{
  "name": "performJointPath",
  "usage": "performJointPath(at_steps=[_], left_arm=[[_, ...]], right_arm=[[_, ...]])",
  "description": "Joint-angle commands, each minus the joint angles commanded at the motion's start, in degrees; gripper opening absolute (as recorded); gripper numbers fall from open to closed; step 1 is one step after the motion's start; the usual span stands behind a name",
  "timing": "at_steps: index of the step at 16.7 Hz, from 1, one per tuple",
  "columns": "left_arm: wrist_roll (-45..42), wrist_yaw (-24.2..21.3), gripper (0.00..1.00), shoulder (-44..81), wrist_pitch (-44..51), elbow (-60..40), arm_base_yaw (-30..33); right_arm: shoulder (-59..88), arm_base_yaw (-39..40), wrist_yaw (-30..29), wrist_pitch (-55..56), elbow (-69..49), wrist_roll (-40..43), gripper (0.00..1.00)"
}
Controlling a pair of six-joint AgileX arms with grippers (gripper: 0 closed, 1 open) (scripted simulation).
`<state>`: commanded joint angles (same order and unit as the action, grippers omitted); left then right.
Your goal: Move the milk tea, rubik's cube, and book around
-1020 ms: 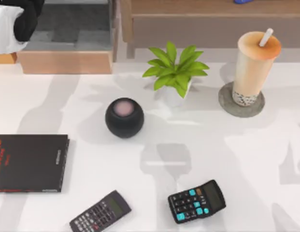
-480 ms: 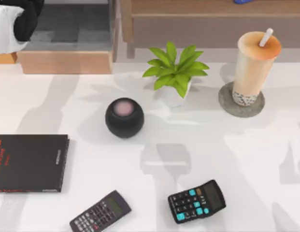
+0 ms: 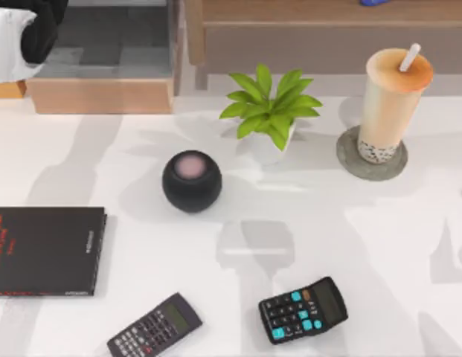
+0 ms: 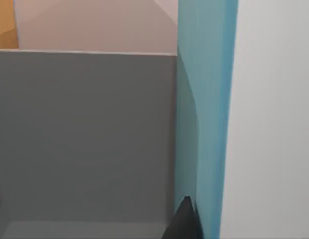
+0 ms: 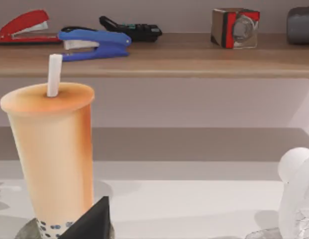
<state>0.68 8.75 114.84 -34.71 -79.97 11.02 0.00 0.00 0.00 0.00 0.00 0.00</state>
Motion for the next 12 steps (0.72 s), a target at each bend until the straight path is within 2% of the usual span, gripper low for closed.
performJointPath(at_steps=[12], left_arm=[[-0.09, 0.26, 0.00, -2.87, 1.19, 1.58, 0.33]], right_arm=[[0.00, 0.00, 0.00, 0.00, 0.00, 0.00, 1.00]])
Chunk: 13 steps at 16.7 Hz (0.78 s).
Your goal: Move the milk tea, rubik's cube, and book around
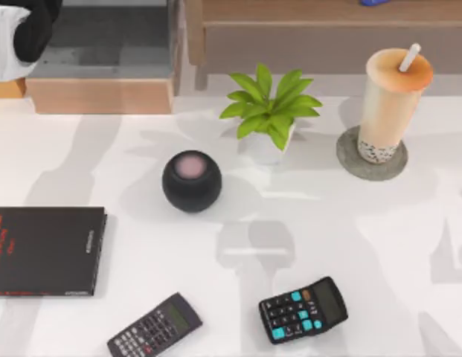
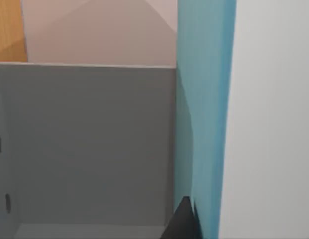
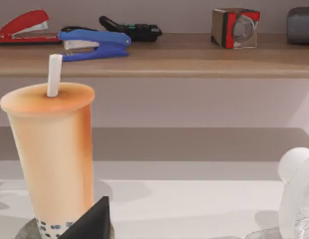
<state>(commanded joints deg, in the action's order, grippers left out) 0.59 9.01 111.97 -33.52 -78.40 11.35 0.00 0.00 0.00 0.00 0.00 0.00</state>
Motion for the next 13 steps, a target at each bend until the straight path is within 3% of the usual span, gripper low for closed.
performJointPath(at_steps=[6, 9, 13], left_arm=[[-5.95, -1.07, 0.00, -4.75, -0.31, 2.03, -0.03], [-16.38, -2.43, 0.00, -13.33, -0.47, 6.58, -0.27], [-36.77, -4.47, 0.00, -27.06, -0.32, 17.07, -1.09]], right_arm=[[0.00, 0.00, 0.00, 0.00, 0.00, 0.00, 1.00], [0.00, 0.00, 0.00, 0.00, 0.00, 0.00, 1.00], [0.00, 0.00, 0.00, 0.00, 0.00, 0.00, 1.00]])
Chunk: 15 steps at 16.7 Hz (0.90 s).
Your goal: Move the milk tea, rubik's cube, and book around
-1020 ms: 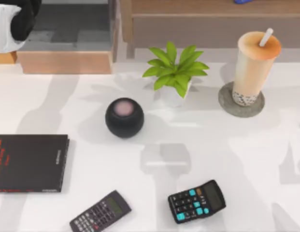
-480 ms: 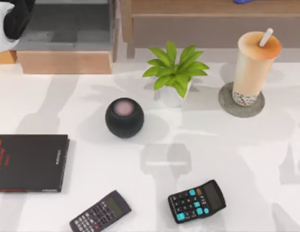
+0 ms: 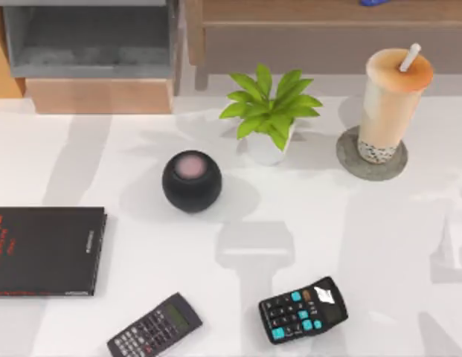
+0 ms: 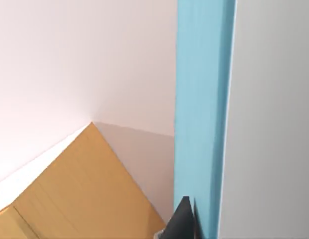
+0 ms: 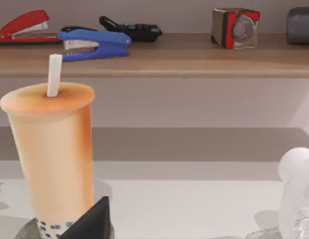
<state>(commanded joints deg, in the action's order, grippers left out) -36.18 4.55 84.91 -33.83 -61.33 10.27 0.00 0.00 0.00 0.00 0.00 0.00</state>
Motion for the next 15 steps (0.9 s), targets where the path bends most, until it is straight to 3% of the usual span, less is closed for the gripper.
performJointPath(at_steps=[8, 15], left_arm=[[-35.58, -2.77, 0.00, -21.58, 1.37, 33.26, -2.97], [-50.90, -2.80, 0.00, -28.06, 3.15, 60.66, -5.63]], right_arm=[[0.00, 0.00, 0.00, 0.00, 0.00, 0.00, 1.00], [0.00, 0.00, 0.00, 0.00, 0.00, 0.00, 1.00]])
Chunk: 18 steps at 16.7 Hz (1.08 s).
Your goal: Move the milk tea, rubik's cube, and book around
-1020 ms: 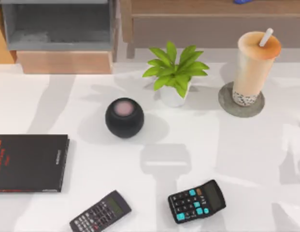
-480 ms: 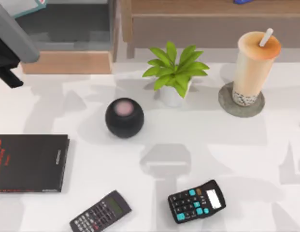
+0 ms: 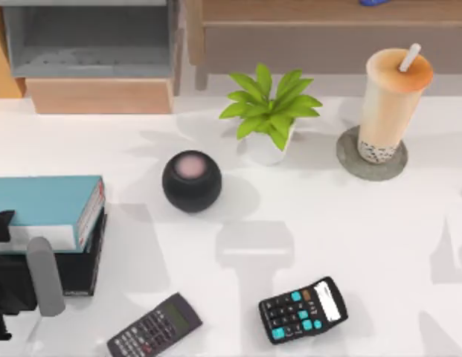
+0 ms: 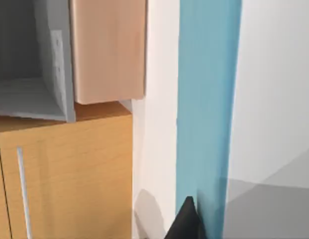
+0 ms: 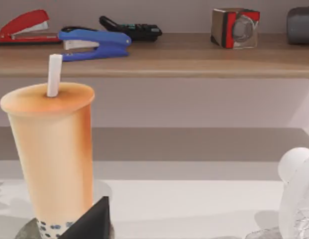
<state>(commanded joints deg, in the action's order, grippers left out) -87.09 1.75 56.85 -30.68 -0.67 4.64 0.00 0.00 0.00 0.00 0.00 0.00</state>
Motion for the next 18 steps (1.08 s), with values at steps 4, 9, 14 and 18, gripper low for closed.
performJointPath(at_steps=[4, 9, 14, 18], left_arm=[[-2.11, 0.15, 0.00, -0.23, 0.34, 4.40, -0.51], [-2.31, 0.16, 0.00, -0.24, -0.11, 3.63, -0.28], [-2.24, 0.04, 0.00, 4.84, -4.45, 4.01, -0.56], [-2.23, 0.03, 0.00, 5.32, -4.87, 4.05, -0.60]], right_arm=[[0.00, 0.00, 0.00, 0.00, 0.00, 0.00, 1.00], [0.00, 0.00, 0.00, 0.00, 0.00, 0.00, 1.00], [0.00, 0.00, 0.00, 0.00, 0.00, 0.00, 1.00], [0.00, 0.00, 0.00, 0.00, 0.00, 0.00, 1.00]])
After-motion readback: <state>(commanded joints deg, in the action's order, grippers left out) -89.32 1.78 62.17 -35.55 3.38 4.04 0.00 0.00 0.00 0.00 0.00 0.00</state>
